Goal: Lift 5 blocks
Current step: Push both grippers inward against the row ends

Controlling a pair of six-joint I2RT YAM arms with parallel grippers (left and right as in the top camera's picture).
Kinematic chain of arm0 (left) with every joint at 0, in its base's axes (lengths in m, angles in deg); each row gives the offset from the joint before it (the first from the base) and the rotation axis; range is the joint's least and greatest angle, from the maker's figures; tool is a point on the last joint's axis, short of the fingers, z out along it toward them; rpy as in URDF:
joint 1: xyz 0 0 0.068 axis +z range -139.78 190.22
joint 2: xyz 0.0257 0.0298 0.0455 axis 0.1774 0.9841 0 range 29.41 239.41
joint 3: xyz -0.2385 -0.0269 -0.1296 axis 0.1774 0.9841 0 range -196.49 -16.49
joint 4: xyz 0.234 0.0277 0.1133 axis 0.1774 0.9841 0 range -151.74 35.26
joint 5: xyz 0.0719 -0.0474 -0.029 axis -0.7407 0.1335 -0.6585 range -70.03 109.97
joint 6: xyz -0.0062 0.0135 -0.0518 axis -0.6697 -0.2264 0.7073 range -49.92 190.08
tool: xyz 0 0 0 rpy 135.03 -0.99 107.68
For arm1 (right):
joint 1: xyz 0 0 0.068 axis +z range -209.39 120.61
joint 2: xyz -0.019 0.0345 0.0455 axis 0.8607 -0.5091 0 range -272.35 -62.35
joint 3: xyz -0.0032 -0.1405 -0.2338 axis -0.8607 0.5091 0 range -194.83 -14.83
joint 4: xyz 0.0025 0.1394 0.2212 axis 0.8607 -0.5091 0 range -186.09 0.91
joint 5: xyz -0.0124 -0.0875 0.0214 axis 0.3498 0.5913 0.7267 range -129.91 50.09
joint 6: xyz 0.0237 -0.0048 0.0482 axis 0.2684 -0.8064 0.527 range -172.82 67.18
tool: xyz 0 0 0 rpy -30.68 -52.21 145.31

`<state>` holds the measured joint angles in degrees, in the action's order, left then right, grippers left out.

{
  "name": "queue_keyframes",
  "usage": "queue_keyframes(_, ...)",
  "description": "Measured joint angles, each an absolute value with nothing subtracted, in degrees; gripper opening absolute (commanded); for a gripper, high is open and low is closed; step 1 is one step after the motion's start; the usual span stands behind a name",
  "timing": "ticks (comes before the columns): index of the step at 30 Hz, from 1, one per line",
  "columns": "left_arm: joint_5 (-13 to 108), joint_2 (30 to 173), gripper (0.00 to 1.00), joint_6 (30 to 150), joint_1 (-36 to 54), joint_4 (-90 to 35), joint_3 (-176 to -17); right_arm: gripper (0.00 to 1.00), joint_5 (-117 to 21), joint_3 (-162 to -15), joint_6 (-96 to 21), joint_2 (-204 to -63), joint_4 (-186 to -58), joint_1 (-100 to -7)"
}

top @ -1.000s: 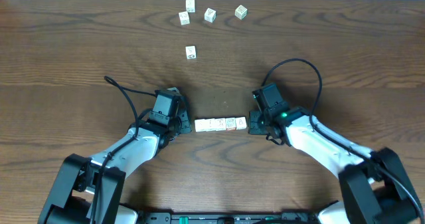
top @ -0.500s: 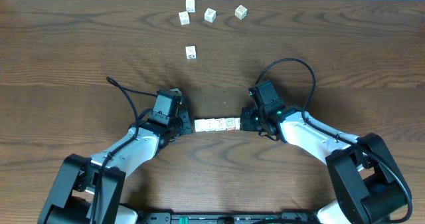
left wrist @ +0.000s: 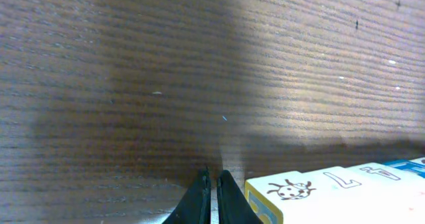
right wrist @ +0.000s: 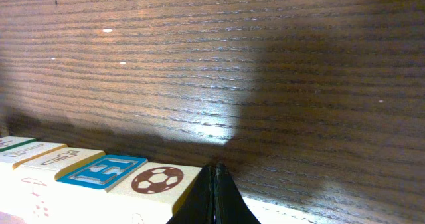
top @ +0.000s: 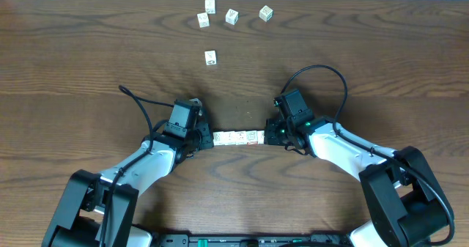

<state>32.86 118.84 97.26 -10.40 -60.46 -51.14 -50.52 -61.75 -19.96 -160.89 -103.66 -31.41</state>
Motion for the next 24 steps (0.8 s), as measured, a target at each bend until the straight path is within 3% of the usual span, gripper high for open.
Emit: queue_keyframes(24,38.4,118.8,0.07,96.2,-10.1,-60.2,-51.1,0.01,-50.7,-61.8,-20.0,-160.9,-103.6,-31.4)
